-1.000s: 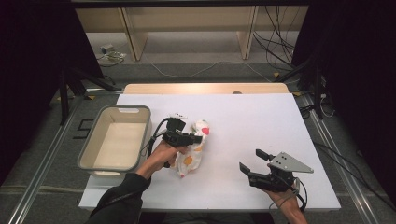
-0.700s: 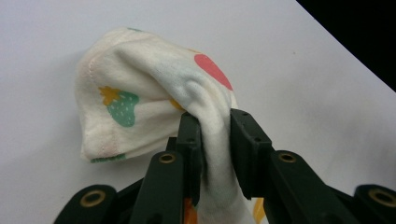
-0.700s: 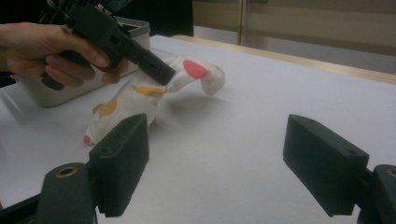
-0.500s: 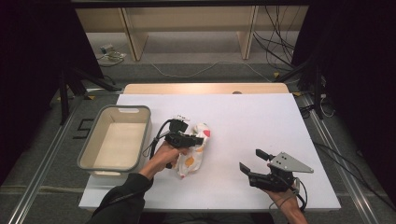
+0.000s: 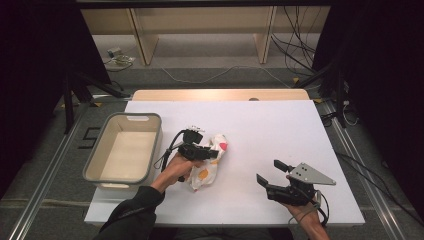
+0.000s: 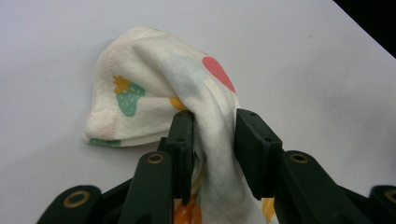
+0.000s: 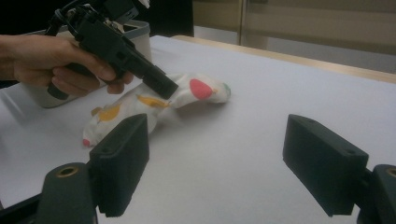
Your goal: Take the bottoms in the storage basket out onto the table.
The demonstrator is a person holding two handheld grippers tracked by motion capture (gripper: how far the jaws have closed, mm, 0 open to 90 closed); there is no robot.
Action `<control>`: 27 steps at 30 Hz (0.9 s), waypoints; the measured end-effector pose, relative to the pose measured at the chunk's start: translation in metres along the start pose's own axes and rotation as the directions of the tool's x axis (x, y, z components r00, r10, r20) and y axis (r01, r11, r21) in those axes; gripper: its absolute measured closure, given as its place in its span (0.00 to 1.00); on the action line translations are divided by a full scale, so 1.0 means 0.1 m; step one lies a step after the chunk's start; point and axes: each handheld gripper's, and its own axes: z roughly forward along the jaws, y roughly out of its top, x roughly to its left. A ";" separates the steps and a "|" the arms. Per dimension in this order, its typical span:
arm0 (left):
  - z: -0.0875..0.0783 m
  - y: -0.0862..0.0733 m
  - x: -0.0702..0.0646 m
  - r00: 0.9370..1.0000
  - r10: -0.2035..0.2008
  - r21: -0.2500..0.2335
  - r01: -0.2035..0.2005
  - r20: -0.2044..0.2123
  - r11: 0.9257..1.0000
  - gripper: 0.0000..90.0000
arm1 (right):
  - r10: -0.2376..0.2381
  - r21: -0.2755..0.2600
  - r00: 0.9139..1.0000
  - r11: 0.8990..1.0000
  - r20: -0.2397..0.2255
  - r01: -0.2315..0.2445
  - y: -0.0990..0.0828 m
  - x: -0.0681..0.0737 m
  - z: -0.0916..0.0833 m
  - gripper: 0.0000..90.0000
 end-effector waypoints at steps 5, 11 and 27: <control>-0.02 0.01 -0.01 1.000 0.002 0.013 -0.002 0.007 1.000 0.59 | -0.004 0.001 1.000 1.000 0.003 0.004 0.00 0.00 0.00 0.26; -0.04 0.03 -0.02 1.000 0.004 0.026 -0.004 0.006 1.000 0.43 | -0.005 -0.002 1.000 1.000 0.001 0.005 0.00 0.00 0.00 0.26; -0.24 0.05 0.02 1.000 -0.013 -0.004 0.013 0.001 1.000 0.30 | -0.005 0.000 1.000 1.000 0.002 0.005 0.00 0.00 -0.01 0.26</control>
